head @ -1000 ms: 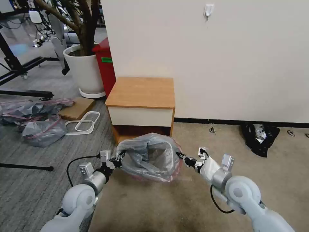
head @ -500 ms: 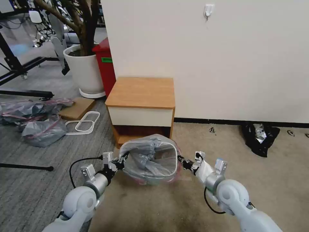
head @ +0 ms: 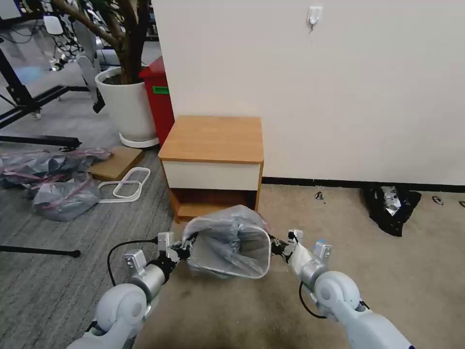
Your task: Pick up the garbage bag from the table and place it over the trash can.
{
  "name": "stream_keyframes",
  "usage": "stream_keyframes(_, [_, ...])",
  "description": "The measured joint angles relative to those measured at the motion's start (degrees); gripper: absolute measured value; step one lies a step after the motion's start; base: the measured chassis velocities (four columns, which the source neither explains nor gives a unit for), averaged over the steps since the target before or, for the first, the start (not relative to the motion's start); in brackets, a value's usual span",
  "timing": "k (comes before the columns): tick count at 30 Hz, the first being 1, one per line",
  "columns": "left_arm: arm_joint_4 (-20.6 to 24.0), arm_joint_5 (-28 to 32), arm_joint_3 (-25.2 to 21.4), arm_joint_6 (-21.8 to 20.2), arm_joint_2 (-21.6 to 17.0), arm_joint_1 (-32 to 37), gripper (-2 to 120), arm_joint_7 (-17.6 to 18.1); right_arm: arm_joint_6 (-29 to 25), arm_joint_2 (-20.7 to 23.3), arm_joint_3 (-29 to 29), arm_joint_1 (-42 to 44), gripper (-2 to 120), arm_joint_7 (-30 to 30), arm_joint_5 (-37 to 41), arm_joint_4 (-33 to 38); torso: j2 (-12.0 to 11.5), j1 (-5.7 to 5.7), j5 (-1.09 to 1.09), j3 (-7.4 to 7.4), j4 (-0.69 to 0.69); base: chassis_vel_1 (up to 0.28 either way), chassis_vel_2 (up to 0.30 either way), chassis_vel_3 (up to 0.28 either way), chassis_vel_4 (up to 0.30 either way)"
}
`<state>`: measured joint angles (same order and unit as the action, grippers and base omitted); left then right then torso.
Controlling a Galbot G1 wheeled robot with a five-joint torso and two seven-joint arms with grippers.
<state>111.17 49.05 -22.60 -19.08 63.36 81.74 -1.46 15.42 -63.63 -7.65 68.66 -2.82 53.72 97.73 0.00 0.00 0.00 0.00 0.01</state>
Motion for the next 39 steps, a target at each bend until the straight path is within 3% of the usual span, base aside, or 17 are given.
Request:
stream_keyframes(15, [-0.8,-1.4,0.8,-0.2,-0.1,0.0,3,-0.7,-1.3,0.6,0.4,0.7,4,-0.2,-4.1,0.0,0.0,0.00,-0.02,0.00,0.00,0.000,0.000,0.000,0.000])
stream_keyframes(18, [-1.7,-1.7,0.8,-0.1,-0.1,-0.6,3,-0.9,-1.3,1.3,-0.5,2.1,21,-0.5,-5.1,1.6,0.0,0.00,-0.01,0.00,-0.01,0.000,0.000,0.000,0.000])
stream_keyframes(34, [-5.1,-2.7,0.3,1.1,0.9,-3.1,2,-0.6,-3.6,4.6,-6.2,8.6,75,-2.0,-12.2,6.7,0.0,0.00,0.00,0.00,-0.01,0.000,0.000,0.000,0.000])
stream_keyframes(35, [-5.4,-2.9,0.2,1.2,1.1,-3.3,2,-0.6,-3.9,5.0,-7.0,9.3,82,-2.1,-13.8,7.3,0.0,0.00,0.00,0.00,-0.01,0.000,0.000,0.000,0.000])
stream_keyframes(38, [-5.7,-3.3,0.0,1.4,1.3,-3.5,2,-0.5,-4.6,5.3,-8.0,10.0,88,-2.8,-17.1,8.3,0.0,0.00,0.00,0.00,-0.01,0.000,0.000,0.000,0.000])
stream_keyframes(39, [-6.0,-4.1,-0.2,1.9,1.5,-3.6,2,-0.4,-6.1,6.3,-9.6,11.5,96,-3.0,-22.5,10.3,0.0,0.00,0.01,0.00,-0.01,0.000,0.000,0.000,0.000])
